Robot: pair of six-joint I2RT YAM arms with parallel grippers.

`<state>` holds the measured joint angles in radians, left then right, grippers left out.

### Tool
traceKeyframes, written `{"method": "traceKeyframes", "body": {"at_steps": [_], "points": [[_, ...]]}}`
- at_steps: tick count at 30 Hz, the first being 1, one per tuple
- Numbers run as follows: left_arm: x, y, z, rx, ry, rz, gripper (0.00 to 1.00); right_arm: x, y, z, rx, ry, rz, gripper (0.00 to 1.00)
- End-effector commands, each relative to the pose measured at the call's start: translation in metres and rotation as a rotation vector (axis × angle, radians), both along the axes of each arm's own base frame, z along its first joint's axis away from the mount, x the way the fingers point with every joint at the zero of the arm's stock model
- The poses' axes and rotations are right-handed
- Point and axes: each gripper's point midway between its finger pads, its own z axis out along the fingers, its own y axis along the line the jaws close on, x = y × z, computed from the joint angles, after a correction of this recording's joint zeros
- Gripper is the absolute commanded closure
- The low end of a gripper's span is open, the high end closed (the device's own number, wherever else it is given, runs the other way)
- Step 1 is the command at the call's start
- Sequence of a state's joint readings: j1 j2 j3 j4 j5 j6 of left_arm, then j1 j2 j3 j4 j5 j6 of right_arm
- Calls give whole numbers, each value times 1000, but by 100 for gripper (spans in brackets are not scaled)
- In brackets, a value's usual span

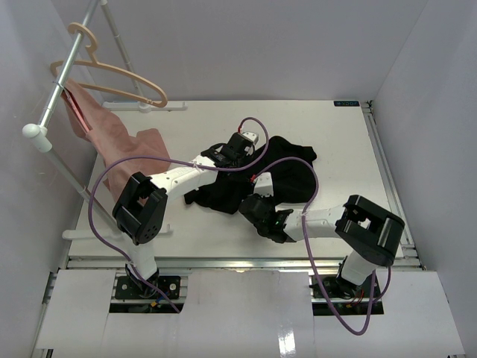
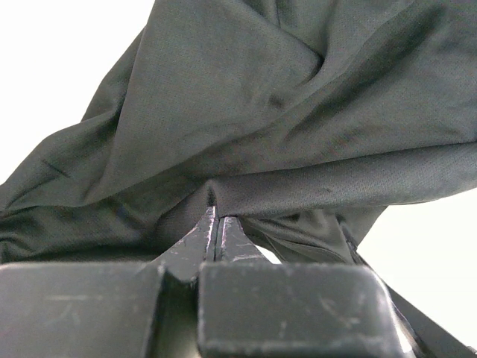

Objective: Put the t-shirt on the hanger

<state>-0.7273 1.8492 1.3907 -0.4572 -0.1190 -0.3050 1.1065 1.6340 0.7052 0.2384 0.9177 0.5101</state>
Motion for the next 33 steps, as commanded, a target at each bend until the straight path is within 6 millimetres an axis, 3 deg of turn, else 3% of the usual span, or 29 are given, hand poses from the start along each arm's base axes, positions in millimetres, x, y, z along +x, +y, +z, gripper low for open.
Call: {"method": "traceKeyframes", "body": {"at_steps": [1,7,13,16,20,23,25,27,30,33], "points": [[9,-5,42,-75,-68,10,100,1,1,10,19,-27,0,92],[8,-2,41,-70,-67,15,100,-2,7,12,31,-10,45,92],[3,2,53,-98,-87,17,100,-15,0,36,85,-7,111,92],[-11,0,65,-156,-85,-20,100,-23,-14,50,85,2,129,92],[-37,-15,100,-291,-87,-152,99,-29,-34,82,135,-23,110,92],[-56,-26,107,-353,-42,-261,97,-31,-51,90,166,-26,82,92],[-56,-25,101,-352,-27,-254,93,-34,-54,87,190,-3,88,92],[-53,-18,88,-327,-5,-235,78,-41,-58,93,171,45,85,92],[-40,-9,88,-333,-8,-199,61,-44,-65,115,160,44,94,92],[-33,-7,101,-356,-46,-190,51,-47,-49,136,210,56,202,92]]}}
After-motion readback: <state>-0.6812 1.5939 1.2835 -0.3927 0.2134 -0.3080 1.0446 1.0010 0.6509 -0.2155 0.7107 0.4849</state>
